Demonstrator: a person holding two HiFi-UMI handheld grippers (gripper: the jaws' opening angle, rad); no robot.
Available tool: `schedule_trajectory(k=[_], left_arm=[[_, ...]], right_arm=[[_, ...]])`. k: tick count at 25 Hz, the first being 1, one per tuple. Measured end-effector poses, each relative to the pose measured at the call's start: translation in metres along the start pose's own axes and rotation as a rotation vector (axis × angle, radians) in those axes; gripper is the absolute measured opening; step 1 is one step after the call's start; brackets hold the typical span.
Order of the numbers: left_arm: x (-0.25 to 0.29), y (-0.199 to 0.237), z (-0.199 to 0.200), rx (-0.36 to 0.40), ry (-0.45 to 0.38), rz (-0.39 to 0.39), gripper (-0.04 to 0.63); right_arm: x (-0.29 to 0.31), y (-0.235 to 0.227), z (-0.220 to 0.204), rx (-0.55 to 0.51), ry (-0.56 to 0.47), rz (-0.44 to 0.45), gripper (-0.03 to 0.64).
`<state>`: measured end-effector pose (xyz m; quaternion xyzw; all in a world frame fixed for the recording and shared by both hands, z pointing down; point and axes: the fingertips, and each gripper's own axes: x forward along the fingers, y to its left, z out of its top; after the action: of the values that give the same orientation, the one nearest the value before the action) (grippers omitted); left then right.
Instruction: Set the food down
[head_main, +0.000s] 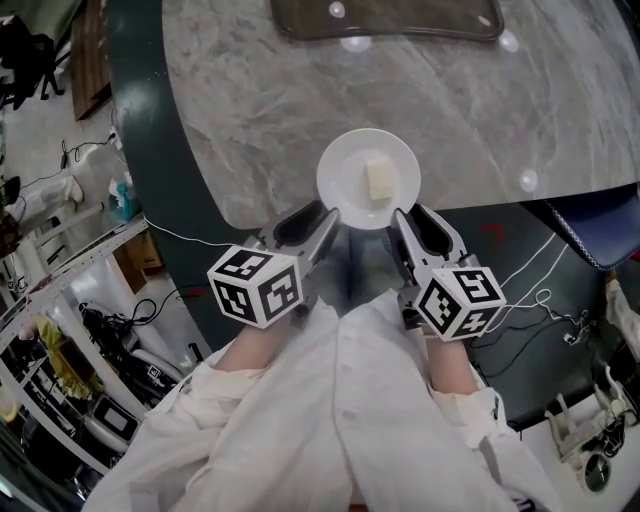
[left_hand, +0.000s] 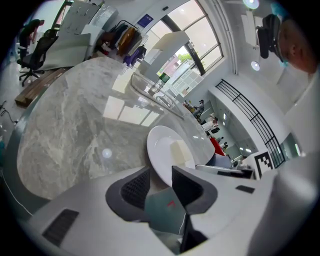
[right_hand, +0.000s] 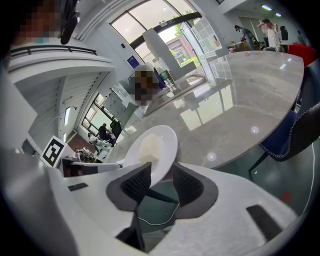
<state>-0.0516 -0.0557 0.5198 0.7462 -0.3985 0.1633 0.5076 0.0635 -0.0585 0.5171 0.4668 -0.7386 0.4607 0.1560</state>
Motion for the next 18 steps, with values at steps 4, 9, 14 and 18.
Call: schedule_trajectory(k=[4,9,14,18], left_arm=[[0.0009,0.0025,-0.0001,-0.004,0.002,0.011,0.126],[0.0032,0.0004,0.0015,0.029,0.010,0.018,0.124],[0.0042,0.0011,0.0015,0.068,-0.003,0.048,0.104],[0.0061,0.0018,0.0034,0.071,-0.016,0.051,0.095]], right_arm=[[0.0020,-0.0008,-0.0010,-0.003,0.003,-0.011,0.103],[0.0010,-0.0011,0.0004,-0.020,0.005,-0.028,0.103],[0.0012,-0.0034,-0.0002,-0.057,0.005,-0.068,0.090],[0.0016,-0.0056,0.0010,-0.057,-0.009,-0.074,0.077]])
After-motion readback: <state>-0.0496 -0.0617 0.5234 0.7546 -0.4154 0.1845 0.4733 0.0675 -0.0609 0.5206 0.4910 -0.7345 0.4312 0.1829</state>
